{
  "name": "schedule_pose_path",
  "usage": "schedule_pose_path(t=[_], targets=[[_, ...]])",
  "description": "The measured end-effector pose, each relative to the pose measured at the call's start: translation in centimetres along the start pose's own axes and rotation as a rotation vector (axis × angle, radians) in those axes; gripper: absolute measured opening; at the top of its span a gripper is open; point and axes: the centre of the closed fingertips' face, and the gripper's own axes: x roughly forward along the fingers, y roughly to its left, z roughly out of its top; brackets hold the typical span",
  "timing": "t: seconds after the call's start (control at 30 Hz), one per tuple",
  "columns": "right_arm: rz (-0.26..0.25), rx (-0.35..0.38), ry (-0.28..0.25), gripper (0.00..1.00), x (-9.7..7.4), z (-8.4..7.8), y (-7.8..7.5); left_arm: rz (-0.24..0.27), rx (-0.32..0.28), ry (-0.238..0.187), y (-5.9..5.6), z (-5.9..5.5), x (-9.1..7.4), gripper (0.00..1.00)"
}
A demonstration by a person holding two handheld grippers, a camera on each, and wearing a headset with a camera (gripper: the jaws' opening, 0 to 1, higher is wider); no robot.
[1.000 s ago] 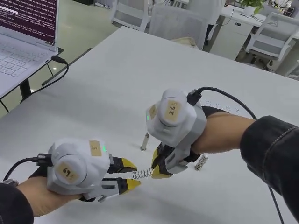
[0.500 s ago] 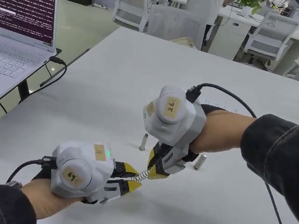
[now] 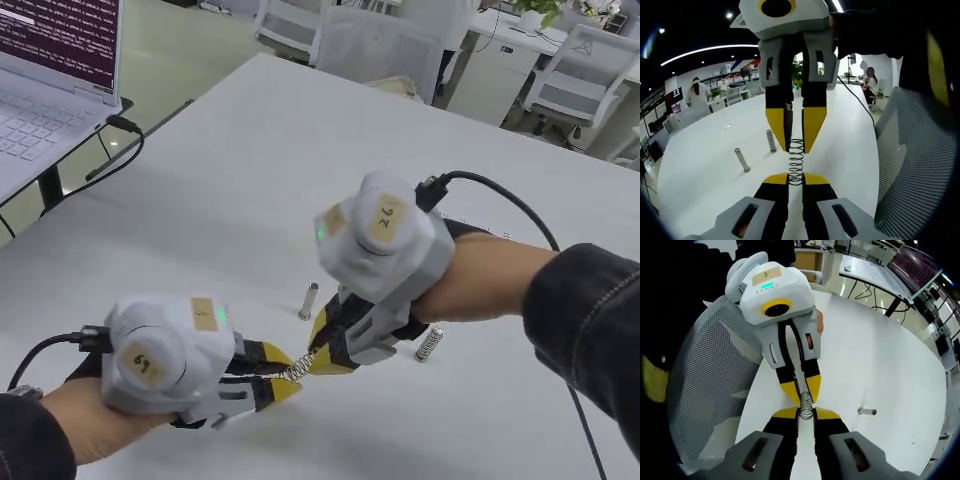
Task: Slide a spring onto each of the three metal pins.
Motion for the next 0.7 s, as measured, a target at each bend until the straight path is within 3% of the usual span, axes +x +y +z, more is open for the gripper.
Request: schedule_pose_path(t=[0.1, 0.37, 0.7], targets=[[-0.01, 0.006, -0.036, 0.11, -0.1, 0.3, -0.3, -0.001, -0.005, -0.004, 0.0, 0.0, -0.1, 0.01], [0.03, 0.047, -0.122, 0.12, 0.1, 0.7, 0.3, -0.004, -0.027, -0.044, 0.0, 0.7, -0.3, 0.02], [0.028, 0.059, -0.159, 0.11, 0.0, 1.0, 0.0, -0.004, -0.035, -0.067, 0.2, 1.3, -0.3, 0.02]])
